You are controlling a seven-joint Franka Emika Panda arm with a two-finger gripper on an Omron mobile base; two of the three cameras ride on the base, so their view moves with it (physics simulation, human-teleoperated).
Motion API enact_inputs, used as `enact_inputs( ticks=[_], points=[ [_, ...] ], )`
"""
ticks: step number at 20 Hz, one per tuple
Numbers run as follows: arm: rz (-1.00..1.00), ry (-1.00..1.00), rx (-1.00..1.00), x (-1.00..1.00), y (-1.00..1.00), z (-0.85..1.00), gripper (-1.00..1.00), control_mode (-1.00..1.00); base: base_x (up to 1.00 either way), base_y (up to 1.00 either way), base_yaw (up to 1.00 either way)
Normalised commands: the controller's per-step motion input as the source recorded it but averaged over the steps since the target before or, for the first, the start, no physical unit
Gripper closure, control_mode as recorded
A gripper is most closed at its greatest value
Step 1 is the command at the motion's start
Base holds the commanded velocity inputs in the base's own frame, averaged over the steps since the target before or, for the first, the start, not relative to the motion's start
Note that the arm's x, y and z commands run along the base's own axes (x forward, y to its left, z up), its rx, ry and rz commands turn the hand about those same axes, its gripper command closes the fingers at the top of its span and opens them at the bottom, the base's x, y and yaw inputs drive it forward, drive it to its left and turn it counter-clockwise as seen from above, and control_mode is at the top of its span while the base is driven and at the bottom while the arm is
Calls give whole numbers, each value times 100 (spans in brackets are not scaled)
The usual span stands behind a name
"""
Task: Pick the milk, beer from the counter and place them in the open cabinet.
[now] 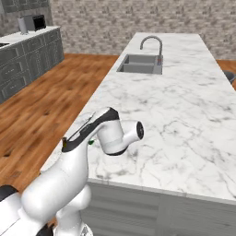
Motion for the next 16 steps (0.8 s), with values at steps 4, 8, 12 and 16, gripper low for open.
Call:
enact_inputs(
  ticks=[4,8,12,16],
  points=[
    [-21,11,-3,-18,12,97,100,-100,0,0,0],
    [-27,17,-10,-38,37,50,100,-100,0,0,0],
    [-36,24,-14,-46,29,41,100,-100,0,0,0],
    [-44,20,-9,-58,31,39,100,-100,0,0,0]
  ],
)
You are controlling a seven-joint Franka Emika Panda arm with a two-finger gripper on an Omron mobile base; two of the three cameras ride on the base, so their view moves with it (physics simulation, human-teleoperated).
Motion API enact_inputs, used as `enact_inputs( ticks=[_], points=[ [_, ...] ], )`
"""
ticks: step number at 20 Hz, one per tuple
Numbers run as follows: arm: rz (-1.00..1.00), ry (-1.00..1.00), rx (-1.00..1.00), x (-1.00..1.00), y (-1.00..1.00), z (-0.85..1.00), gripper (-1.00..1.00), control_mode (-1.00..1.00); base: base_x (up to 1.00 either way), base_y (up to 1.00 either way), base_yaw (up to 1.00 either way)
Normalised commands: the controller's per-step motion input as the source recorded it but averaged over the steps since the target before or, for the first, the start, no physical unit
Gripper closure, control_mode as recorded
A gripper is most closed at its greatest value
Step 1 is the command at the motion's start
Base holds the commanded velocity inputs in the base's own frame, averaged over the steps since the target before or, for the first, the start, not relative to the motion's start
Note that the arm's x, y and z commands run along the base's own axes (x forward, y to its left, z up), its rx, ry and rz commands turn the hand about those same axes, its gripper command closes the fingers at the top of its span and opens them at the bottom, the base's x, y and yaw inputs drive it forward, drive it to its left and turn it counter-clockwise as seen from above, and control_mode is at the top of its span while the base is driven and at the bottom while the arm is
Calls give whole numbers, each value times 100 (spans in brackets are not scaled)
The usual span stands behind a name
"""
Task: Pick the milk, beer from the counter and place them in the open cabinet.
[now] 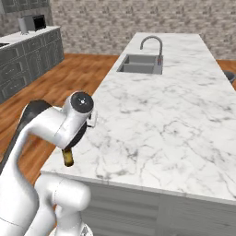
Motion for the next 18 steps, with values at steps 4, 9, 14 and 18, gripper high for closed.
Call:
enact_inputs(
  ticks=[4,9,14,18],
  points=[
    [-44,20,-4,-58,29,43,100,-100,0,0,0],
    [-37,12,0,-75,13,60,100,-100,0,0,0],
    [-32,5,-2,-51,21,66,100,-100,0,0,0],
    [-2,0,-7,-12,0,70,100,-100,0,0,0]
  ],
)
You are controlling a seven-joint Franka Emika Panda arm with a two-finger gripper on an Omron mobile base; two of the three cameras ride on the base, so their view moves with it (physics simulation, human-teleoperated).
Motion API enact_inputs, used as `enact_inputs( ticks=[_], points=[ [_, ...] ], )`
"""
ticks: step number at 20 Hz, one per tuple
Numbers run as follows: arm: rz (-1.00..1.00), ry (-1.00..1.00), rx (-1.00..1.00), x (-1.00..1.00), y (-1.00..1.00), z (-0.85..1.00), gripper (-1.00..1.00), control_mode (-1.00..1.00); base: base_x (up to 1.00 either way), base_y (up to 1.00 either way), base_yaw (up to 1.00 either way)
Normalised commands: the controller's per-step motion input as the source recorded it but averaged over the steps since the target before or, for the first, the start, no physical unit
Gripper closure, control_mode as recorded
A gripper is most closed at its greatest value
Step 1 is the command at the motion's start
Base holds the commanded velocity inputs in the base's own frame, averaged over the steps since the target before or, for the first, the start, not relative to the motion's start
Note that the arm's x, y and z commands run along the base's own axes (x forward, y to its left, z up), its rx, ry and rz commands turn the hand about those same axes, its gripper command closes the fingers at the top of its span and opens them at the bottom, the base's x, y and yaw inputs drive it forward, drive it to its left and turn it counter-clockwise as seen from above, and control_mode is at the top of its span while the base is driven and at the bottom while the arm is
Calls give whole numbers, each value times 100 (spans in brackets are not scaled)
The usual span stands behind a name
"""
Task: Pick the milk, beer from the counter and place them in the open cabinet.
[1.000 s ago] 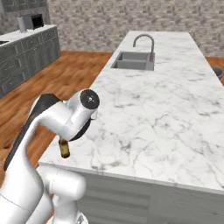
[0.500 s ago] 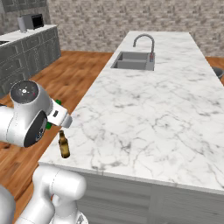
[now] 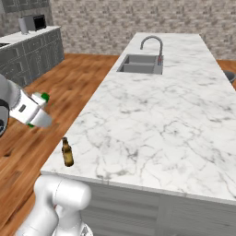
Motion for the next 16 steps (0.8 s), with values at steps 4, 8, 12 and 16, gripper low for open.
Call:
enact_inputs(
  ticks=[4,8,12,16],
  points=[
    [12,-1,-12,-2,0,55,100,-100,0,0,0],
    [24,0,-11,0,0,24,100,-100,0,0,0],
    [28,0,-13,-7,0,-11,100,-100,0,0,0],
    [25,-1,-17,-1,-5,-50,100,-100,0,0,0]
  ],
)
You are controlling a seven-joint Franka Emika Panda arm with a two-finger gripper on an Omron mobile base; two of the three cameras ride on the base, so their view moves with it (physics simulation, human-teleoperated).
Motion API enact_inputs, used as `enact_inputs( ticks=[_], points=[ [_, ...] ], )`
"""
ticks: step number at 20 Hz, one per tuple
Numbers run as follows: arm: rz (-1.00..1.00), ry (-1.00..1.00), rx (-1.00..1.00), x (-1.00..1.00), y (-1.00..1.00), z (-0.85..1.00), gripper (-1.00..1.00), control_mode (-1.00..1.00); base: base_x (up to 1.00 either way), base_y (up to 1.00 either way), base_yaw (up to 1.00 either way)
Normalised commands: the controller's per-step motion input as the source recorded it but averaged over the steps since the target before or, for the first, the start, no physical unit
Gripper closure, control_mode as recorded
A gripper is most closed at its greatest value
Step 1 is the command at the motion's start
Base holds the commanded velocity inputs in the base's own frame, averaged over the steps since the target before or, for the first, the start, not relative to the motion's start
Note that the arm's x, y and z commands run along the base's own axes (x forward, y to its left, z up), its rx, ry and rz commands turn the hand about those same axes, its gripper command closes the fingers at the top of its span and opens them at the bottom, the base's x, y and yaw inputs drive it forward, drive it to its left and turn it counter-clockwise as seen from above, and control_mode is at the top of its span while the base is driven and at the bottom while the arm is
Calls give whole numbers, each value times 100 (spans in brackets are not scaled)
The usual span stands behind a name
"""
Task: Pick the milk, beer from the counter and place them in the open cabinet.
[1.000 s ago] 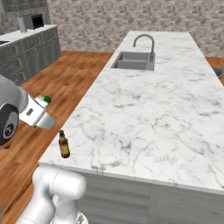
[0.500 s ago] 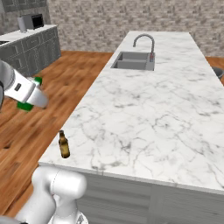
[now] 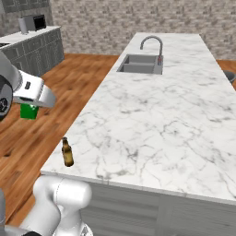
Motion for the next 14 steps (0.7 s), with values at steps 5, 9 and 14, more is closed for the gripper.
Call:
enact_inputs(
  ticks=[5,9,14],
  points=[
    [15,-14,-10,-1,-6,-3,100,-100,0,0,0],
    [0,0,0,0,0,0,100,-100,0,0,0],
    [0,0,0,0,0,0,100,-100,0,0,0]
  ],
)
